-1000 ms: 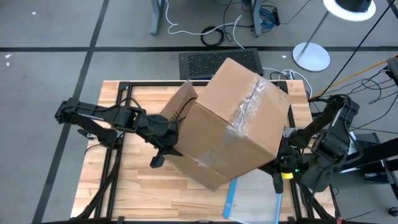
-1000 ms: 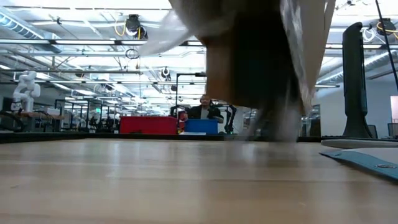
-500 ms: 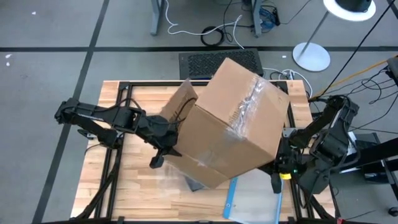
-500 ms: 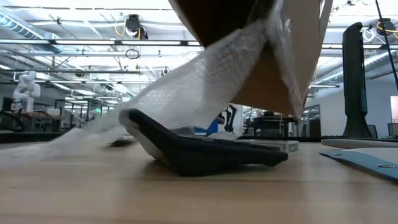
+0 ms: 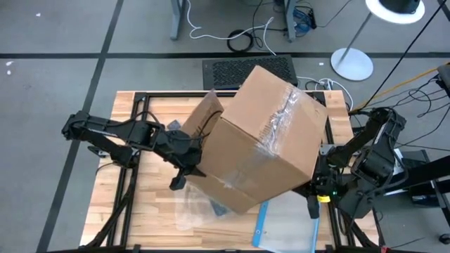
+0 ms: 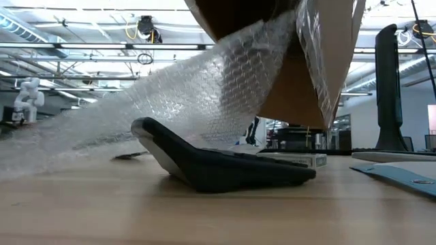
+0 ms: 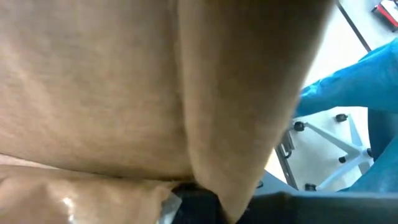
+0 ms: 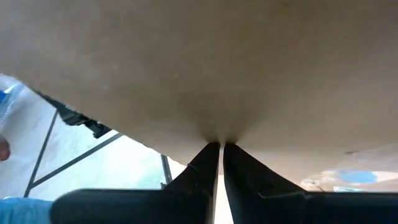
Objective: Unpack boxes
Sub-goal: Remove all the items from the box on to the table
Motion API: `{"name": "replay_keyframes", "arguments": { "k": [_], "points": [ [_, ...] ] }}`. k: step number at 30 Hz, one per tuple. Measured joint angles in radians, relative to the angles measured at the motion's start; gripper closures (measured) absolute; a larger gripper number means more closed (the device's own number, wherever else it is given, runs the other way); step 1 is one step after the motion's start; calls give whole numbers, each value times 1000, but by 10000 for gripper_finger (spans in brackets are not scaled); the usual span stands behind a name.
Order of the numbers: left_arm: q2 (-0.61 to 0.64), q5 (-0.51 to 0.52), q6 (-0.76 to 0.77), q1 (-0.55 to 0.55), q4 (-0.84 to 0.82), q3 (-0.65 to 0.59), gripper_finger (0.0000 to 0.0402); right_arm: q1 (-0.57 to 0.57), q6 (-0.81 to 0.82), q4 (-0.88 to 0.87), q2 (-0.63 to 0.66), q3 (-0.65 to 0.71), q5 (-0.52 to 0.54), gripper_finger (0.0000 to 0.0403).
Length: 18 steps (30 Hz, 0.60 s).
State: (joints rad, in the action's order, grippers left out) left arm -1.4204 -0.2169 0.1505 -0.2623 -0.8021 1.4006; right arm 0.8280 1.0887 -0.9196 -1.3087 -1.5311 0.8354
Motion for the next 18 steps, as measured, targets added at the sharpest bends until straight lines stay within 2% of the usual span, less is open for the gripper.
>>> {"name": "replay_keyframes", "arguments": {
  "k": [9,18],
  "points": [
    [3,2,5,6,9,-1,402,7,49,-31,2,0,-24,381],
    [-4,35,19,6,21,47,401,38,74,-36,23,-2,-32,337]
  ]
}}
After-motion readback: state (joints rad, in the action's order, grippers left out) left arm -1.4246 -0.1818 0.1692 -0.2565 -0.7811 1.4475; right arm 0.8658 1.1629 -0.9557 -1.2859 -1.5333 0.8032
